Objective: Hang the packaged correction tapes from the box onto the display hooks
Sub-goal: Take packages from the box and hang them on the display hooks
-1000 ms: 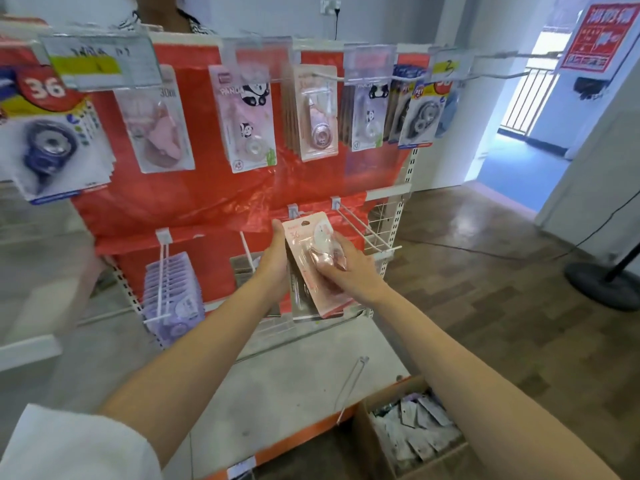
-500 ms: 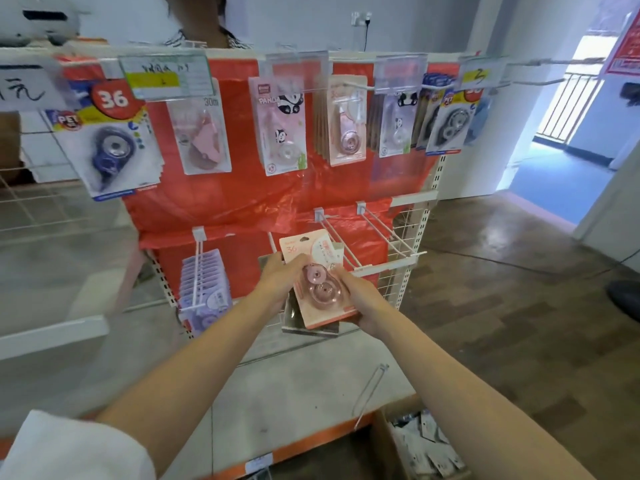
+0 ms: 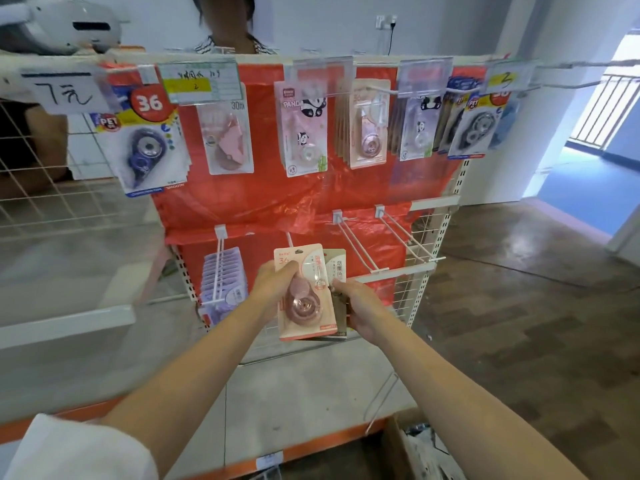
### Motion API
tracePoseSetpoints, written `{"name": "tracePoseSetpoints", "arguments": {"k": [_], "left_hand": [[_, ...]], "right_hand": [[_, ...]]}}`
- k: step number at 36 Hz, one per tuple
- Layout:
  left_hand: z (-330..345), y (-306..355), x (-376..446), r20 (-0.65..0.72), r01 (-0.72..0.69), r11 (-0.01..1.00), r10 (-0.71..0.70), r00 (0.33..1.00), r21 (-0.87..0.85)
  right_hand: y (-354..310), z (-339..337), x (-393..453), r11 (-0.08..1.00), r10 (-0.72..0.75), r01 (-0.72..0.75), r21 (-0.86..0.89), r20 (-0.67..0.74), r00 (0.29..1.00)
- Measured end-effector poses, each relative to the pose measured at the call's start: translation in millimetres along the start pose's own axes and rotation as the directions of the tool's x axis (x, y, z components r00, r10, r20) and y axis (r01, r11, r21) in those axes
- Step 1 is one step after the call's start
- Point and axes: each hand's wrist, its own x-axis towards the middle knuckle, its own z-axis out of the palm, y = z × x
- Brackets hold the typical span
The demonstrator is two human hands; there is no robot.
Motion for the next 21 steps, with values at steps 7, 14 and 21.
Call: {"name": "tracePoseSetpoints", "arguments": {"k": [7, 14, 21], "left_hand": [[0, 2, 1, 0.006, 0.026, 0.999, -0.026, 1.000, -0.027], [4, -4, 4, 0.035, 0.095, 0.992, -0.092, 0.995, -0.083], [-7, -12, 4, 0.021, 0.061, 0.998, -0.061, 0.998, -0.024]], "right_hand": [[-1, -14, -3, 0.998, -0.032, 0.032, -0.059, 0.007, 0.999], [6, -22, 1, 0.975, -0.084, 0.086, -0.203, 0.023, 0.996], [21, -28, 15, 0.914, -0.124, 0.079, -0.397, -0.090, 0.988]]}}
